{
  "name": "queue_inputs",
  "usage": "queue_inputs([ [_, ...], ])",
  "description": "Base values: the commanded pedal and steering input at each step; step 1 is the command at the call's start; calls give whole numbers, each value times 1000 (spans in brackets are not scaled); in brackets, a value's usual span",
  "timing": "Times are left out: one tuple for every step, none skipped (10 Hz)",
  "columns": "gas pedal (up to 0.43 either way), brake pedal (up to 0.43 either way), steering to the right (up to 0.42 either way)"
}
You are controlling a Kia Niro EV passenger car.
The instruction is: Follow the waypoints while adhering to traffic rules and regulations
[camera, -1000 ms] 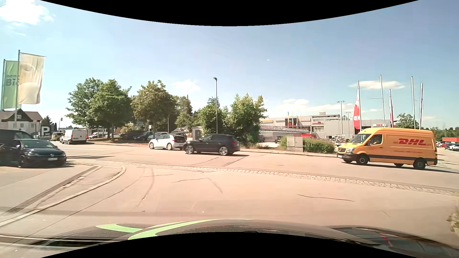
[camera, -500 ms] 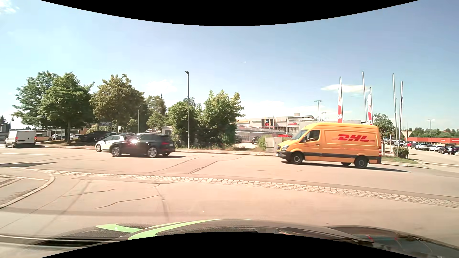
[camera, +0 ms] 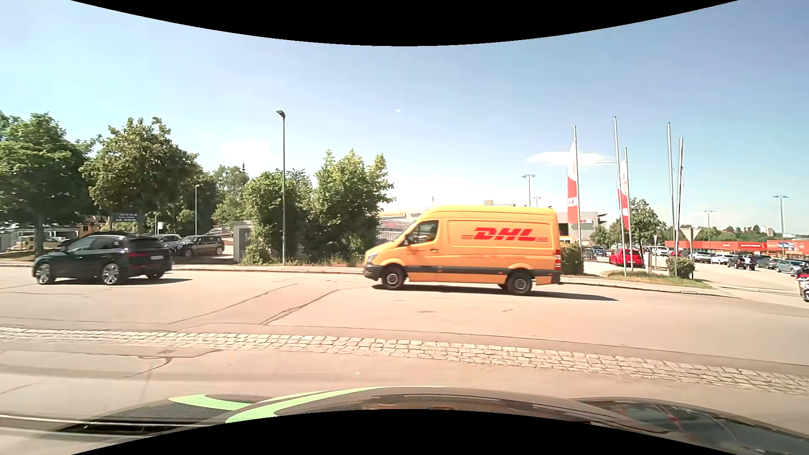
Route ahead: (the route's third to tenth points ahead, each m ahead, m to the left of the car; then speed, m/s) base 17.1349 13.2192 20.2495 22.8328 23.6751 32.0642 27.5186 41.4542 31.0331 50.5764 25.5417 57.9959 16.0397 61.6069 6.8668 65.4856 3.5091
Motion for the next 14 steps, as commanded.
queue_inputs([
  [0,268,179],
  [0,268,164],
  [0,262,139],
  [0,268,110],
  [0,268,77],
  [0,268,56],
  [0,268,33],
  [0,268,12],
  [0,262,-3],
  [0,256,-19],
  [0,238,-28],
  [0,238,-32],
  [0,238,-33],
  [0,226,-30],
])
